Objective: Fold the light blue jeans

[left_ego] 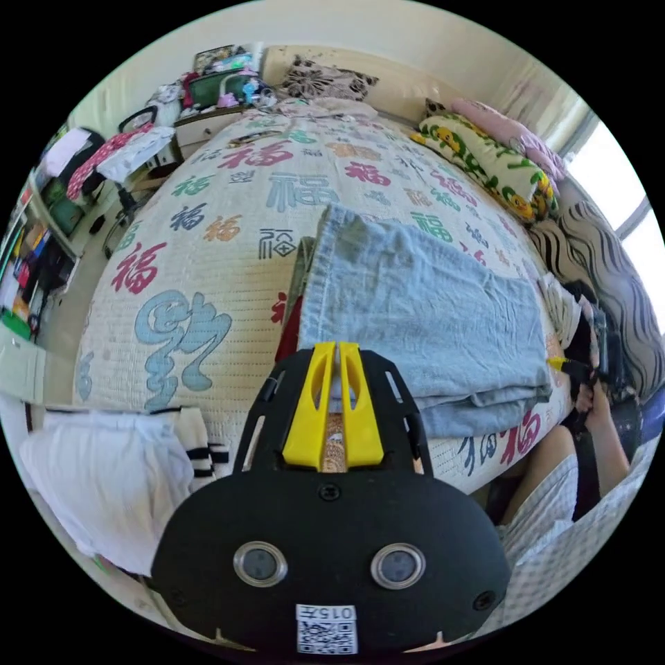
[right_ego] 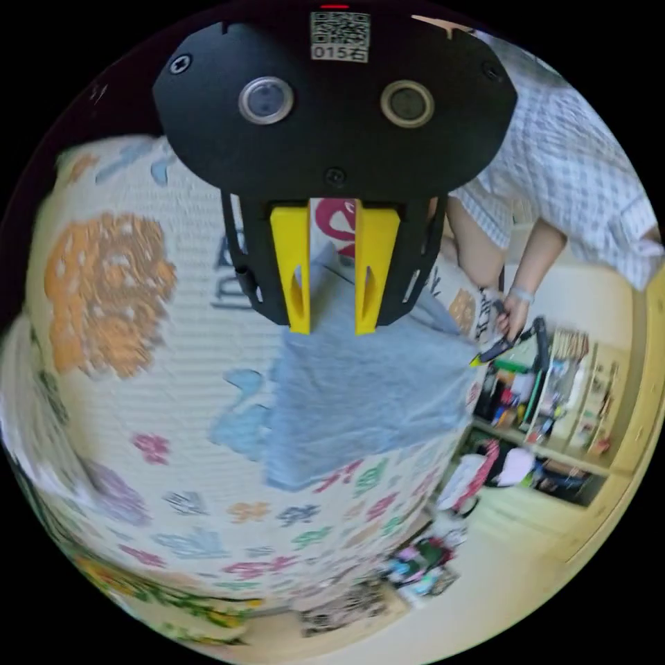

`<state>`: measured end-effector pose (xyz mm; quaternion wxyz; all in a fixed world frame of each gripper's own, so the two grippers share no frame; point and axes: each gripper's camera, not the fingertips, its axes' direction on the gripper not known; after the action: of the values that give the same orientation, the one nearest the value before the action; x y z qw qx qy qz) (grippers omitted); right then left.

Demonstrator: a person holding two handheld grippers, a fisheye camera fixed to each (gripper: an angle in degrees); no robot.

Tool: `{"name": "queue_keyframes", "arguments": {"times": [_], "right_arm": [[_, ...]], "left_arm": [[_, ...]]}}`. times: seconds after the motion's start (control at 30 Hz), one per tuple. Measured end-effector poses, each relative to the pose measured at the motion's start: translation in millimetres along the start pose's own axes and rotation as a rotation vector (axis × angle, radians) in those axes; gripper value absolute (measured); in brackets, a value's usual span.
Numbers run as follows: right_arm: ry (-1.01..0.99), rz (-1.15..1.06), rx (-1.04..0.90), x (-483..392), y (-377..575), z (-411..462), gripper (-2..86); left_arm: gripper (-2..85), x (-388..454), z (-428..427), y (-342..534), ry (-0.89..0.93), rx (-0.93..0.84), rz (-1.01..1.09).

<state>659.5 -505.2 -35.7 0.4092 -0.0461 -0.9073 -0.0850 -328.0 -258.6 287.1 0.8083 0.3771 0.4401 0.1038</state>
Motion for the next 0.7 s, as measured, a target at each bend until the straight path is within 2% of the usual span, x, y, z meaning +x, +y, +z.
{"name": "queue_keyframes", "arguments": {"times": [0.1, 0.2, 0.27, 0.33, 0.5, 0.57, 0.63, 0.7], "right_arm": [[0.001, 0.143, 0.025, 29, 20, -20, 13.3], [-0.133, 0.228, -0.046, 48, 21, -16, 13.0], [-0.217, 0.275, -0.101, 55, 13, -10, 11.1], [-0.143, 0.252, -0.177, 54, 1, -12, 9.5], [0.018, 0.139, -0.574, 38, -37, -32, 7.7], [0.304, 0.094, -0.741, 18, -51, -57, 8.2], [0.461, 0.036, -0.777, -3, -61, -86, 8.4], [0.526, -0.026, -0.752, -27, -70, -120, 8.6]], "left_arm": [[7.5, -18, -16, 31, 0.028, 0.082, -0.198], [12.3, -30, -21, 59, 0.036, 0.154, -0.371], [13.4, -36, 0, 68, 0.19, 0.126, -0.47], [13.5, -38, 20, 68, 0.299, 0.077, -0.537], [8.9, -36, 37, 77, 0.303, 0.076, -0.66], [5.2, -33, 37, 80, 0.384, 0.067, -0.632], [3.9, -30, 33, 84, 0.428, 0.08, -0.644], [2.9, -23, 25, 88, 0.438, 0.098, -0.61]]}}
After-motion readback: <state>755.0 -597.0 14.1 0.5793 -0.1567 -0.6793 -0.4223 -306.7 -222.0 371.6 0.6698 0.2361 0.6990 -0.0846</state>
